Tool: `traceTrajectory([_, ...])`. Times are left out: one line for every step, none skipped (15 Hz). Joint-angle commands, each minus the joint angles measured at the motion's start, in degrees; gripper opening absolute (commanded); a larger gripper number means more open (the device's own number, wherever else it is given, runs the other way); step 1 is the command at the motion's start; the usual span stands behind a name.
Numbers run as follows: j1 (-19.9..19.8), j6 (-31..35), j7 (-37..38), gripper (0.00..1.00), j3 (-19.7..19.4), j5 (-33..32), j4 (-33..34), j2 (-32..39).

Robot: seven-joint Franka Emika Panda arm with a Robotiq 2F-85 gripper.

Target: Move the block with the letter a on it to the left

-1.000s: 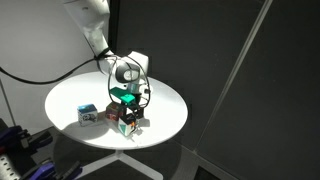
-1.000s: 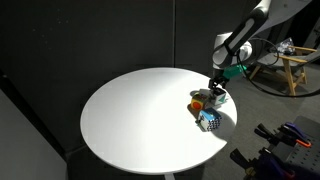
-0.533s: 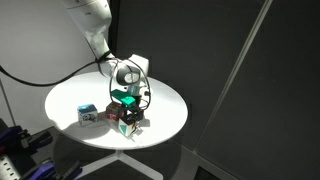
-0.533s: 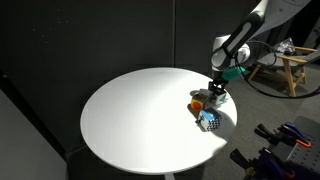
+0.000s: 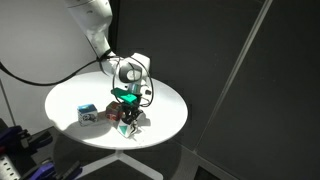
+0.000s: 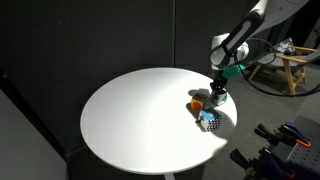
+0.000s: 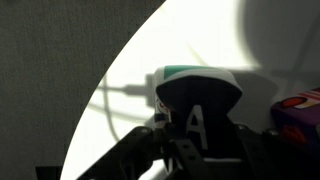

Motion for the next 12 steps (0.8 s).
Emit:
traceTrajectory([-0.01,-3.89,-2.02,0.12,-0.18,-3.26,0.08,-2.08])
traceTrajectory([0.03,-4.37,-2.40,0.09,-0.21,-4.20,-0.05,-2.48])
traceTrajectory([0.06,-4.60,-3.02,0.08,-0.24,-5.18,-0.37,-3.09])
traceTrajectory([0.03,-4.77,-3.59,0.07,-0.20,-5.97,-0.64,-3.69])
traceTrajectory([-0.06,-4.85,-4.57,0.09,-0.10,-6.86,-1.08,-4.47])
traceTrajectory([-0.04,-4.74,-5.44,0.08,-0.06,-7.81,-1.60,-5.31])
traceTrajectory([-0.09,-4.66,-6.52,0.07,0.05,-8.74,-2.13,-6.07])
traceTrajectory([-0.14,-4.39,-7.95,0.08,0.21,-9.81,-2.88,-6.98])
traceTrajectory([-0.22,-4.16,-9.24,0.08,0.35,-10.66,-3.60,-7.84])
traceTrajectory([-0.28,-3.63,-10.92,0.08,0.54,-11.73,-4.76,-8.92])
traceTrajectory([-0.31,-3.09,-12.10,0.08,0.64,-12.56,-5.76,-9.89])
traceTrajectory([-0.38,-2.49,-13.57,0.08,0.81,-13.49,-6.98,-10.99])
